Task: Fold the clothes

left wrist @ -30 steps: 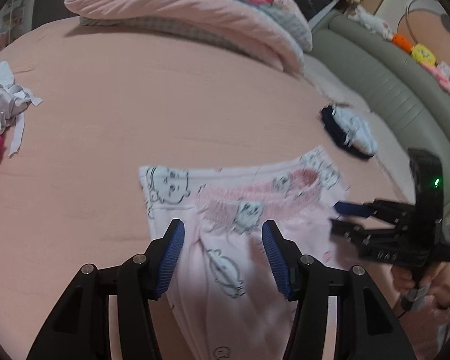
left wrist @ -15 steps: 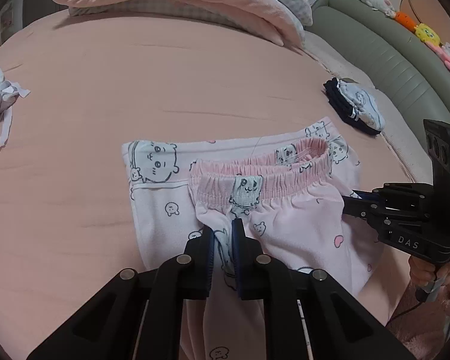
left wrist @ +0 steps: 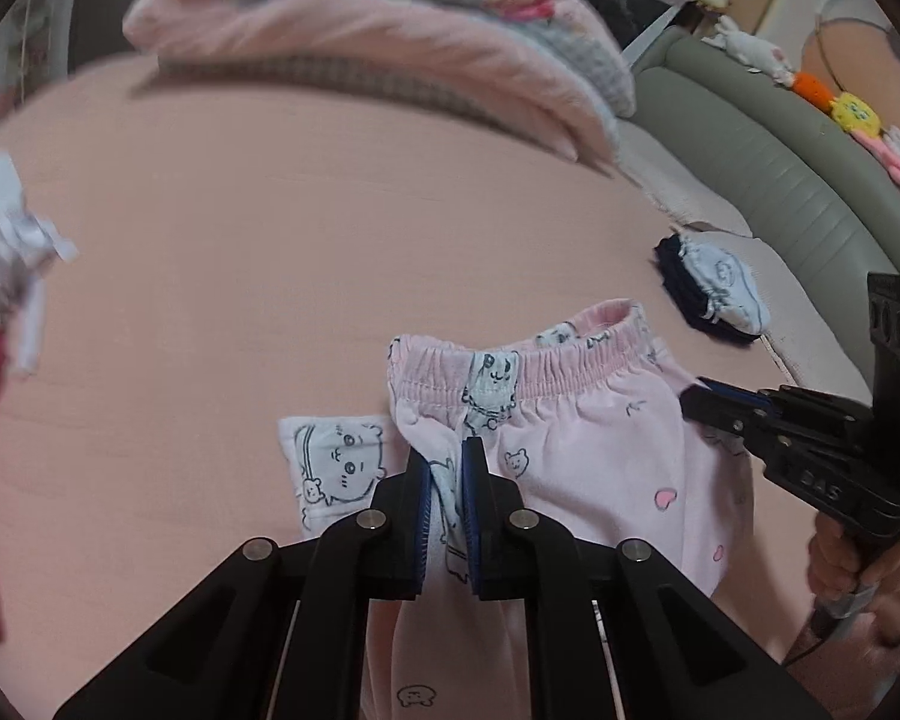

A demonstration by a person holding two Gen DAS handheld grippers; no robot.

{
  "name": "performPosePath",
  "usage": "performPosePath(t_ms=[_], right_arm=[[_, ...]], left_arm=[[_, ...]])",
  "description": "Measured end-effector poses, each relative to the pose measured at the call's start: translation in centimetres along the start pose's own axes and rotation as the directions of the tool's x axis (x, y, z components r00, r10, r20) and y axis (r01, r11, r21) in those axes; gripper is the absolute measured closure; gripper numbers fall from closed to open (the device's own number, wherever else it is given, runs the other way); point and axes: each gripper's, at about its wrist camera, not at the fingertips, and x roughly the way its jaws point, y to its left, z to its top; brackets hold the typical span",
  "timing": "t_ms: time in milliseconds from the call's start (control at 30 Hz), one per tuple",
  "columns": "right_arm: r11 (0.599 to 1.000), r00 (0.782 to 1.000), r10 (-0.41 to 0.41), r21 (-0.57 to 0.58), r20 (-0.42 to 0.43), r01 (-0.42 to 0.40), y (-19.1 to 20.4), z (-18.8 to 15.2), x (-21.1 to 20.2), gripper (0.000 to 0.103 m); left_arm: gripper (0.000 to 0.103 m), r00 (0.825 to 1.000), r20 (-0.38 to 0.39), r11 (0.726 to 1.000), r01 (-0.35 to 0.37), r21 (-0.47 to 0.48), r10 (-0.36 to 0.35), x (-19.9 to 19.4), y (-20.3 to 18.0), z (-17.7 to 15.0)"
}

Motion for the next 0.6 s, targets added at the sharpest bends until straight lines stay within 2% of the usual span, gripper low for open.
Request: performPosePath(t_ms=[67, 100, 167, 233, 300, 333, 367, 467, 533, 600], right_arm=[[1.0, 0.996, -0.007, 0.028, -0.092, 0.01, -0.6, -0.3, 2.9, 0.097], [0.999, 0.99, -0.01, 0.042, -0.138, 0.016, -0.8, -0.5, 4.3, 0.096], [0.997, 0.994, 0.009, 0.077, -0.109, 0.0, -1.4, -0.7, 3.9, 0.093], [0.995, 0.999, 0.012, 0.104, -0.043, -0.007, -2.0, -0.8, 1.8, 0.085], [0.989, 1.0, -0.011, 0.147, 0.001, 0.01, -3.0, -1.3, -0.2, 0.063], [0.982, 1.0, -0.008, 0.189, 0.01, 0.006, -3.8, -2.0, -1.4, 0.058], [0.976, 1.0, 0.01, 0.217, 0.009, -0.011, -4.3, -2.7, -2.1, 0.052], [0.96, 0.996, 0.083, 0.268, -0.016, -0.076, -5.4, -5.8, -3.5, 0.052], [0.961, 0.994, 0.102, 0.263, -0.04, -0.088, -5.6, -7.8, -4.1, 0.051], [0.961, 0.992, 0.12, 0.258, -0.049, -0.104, -5.2, -9.1, -4.1, 0.048]], left_arm=[[0.093, 0.999, -0.049, 0.999, -0.004, -0.038, 0.003, 1.4, 1.1, -0.3], [0.093, 1.0, -0.03, 0.999, -0.004, -0.036, 0.003, 1.2, 1.1, -0.4], [0.091, 0.999, -0.009, 0.999, -0.034, -0.029, 0.034, -0.2, 0.5, -0.1], [0.085, 0.998, 0.049, 0.998, -0.045, -0.032, 0.047, -2.3, -0.1, -0.1], [0.06, 0.997, 0.048, 0.995, -0.058, -0.087, 0.063, -3.6, 0.1, -1.1], [0.056, 0.997, 0.031, 0.99, -0.063, -0.127, 0.067, -4.0, 0.5, -1.9], [0.055, 0.997, 0.013, 0.984, -0.068, -0.167, 0.072, -4.5, 0.8, -2.7], [0.055, 0.993, -0.078, 0.956, -0.111, -0.273, 0.093, -5.3, 1.6, -5.7], [0.055, 0.993, -0.09, 0.924, -0.106, -0.368, 0.078, -6.1, 2.0, -8.9], [0.055, 0.998, -0.057, 0.895, -0.055, -0.443, 0.033, -6.6, 2.1, -11.0]])
